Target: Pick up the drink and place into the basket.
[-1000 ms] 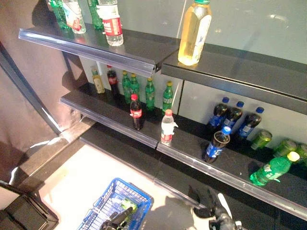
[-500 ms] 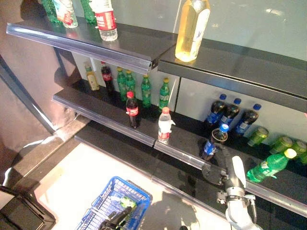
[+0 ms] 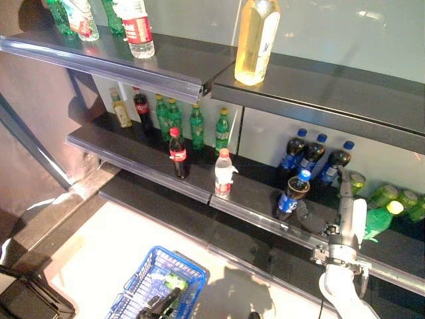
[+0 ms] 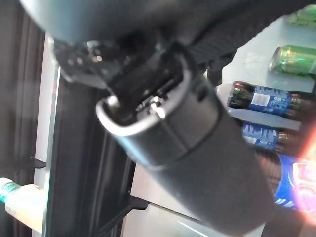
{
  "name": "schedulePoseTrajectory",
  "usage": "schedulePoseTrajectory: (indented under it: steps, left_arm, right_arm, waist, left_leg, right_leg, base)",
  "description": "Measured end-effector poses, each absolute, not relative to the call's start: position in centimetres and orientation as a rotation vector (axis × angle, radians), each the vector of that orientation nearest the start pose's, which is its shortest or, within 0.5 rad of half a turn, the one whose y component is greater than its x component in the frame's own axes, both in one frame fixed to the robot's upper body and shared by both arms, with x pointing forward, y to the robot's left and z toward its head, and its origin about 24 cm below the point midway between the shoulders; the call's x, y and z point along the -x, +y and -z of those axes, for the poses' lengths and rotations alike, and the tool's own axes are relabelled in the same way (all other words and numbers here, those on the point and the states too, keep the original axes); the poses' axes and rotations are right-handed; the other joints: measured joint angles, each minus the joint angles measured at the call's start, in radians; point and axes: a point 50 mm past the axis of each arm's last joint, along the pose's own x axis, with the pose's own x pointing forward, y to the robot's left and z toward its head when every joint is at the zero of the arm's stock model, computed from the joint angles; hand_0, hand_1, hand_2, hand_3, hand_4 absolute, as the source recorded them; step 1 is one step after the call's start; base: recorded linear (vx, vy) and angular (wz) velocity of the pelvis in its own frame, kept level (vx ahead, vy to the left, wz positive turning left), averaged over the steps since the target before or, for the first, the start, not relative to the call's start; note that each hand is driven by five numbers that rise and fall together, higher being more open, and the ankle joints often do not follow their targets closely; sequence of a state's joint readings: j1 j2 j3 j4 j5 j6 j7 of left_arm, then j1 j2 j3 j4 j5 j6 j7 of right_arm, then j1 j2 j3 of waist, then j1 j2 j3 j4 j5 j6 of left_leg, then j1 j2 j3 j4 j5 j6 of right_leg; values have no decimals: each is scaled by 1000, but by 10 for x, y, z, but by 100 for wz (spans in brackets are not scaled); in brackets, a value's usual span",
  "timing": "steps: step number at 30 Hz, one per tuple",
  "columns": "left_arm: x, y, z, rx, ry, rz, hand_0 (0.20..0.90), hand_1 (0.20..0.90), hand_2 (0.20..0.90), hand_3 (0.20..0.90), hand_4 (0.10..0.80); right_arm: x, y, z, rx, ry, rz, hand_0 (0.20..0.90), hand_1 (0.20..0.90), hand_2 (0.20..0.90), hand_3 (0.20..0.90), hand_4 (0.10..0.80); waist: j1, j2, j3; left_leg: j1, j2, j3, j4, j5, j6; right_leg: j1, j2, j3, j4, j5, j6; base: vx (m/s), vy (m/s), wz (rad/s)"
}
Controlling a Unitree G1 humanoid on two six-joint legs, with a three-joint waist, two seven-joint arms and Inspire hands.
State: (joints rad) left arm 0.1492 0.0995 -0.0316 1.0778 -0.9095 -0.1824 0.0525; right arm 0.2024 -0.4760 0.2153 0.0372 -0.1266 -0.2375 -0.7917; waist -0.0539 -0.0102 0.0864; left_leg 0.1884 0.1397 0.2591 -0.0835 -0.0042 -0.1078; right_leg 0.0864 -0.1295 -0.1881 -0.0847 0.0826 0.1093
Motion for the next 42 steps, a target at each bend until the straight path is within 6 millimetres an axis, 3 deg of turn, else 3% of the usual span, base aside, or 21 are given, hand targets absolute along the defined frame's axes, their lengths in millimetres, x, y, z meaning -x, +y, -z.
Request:
schedulePoseTrajectory:
  steps: [9, 12, 15, 21, 27, 36, 42]
  left_arm:
    - [-106, 189, 154, 626, 866, -584, 300, 300, 300, 200, 100]
    - [-137, 180, 143, 640, 789, -504, 300, 300, 300, 200, 100]
    - [-151, 173, 138, 645, 762, -463, 300, 300, 300, 200, 100]
    - [-160, 169, 133, 671, 713, -437, 300, 300, 300, 200, 100]
    - [-177, 159, 124, 697, 661, -362, 300, 300, 300, 200, 100]
    - [-180, 153, 121, 706, 635, -325, 300, 300, 300, 200, 100]
    - [-184, 148, 119, 717, 618, -299, 300, 300, 300, 200, 100]
  right_arm:
    - [-222, -222, -46, 430, -220, 529, 900, 900, 900, 900, 800]
    - [-240, -221, -57, 390, -275, 565, 900, 900, 900, 900, 800]
    - [-246, -223, -58, 362, -262, 587, 900, 900, 900, 900, 800]
    - [-248, -224, -57, 330, -247, 605, 900, 900, 900, 900, 800]
    - [-258, -222, -70, 291, -294, 635, 900, 900, 900, 900, 800]
    - [-260, -226, -70, 243, -276, 693, 900, 900, 900, 900, 800]
    - [-269, -225, -80, 214, -302, 705, 900, 900, 900, 900, 800]
  waist:
    - [4, 40, 107]
    - [13, 67, 187]
    - [20, 87, 233]
    - [8, 119, 282]
    - [1, 162, 342]
    - [-1, 175, 363]
    - [1, 194, 382]
  left_leg:
    - [-90, -5, -31, 84, -8, 4]
    - [-179, -2, -40, 166, -17, 10]
    - [-196, -2, -46, 190, -19, 10]
    - [-249, -9, -45, 255, -35, 13]
    - [-297, -6, -46, 320, -49, 13]
    - [-315, 10, -52, 376, -60, 4]
    - [-339, 13, -61, 400, -62, 1]
  right_leg:
    - [-61, -13, -20, 59, -7, -5]
    - [-144, -24, -20, 140, -21, -16]
    - [-178, -35, -16, 199, -48, -19]
    - [-262, -66, -19, 314, -90, -25]
    - [-325, -77, 0, 400, -116, -34]
    - [-343, -78, 1, 450, -131, -49]
    - [-356, -80, -2, 470, -130, -51]
  base:
    - [-80, 5, 9]
    - [-131, 47, 7]
    - [-31, 43, 2]
    - [-40, 64, -5]
    - [-4, 17, -1]
    - [42, -5, -1]
    - [21, -4, 3]
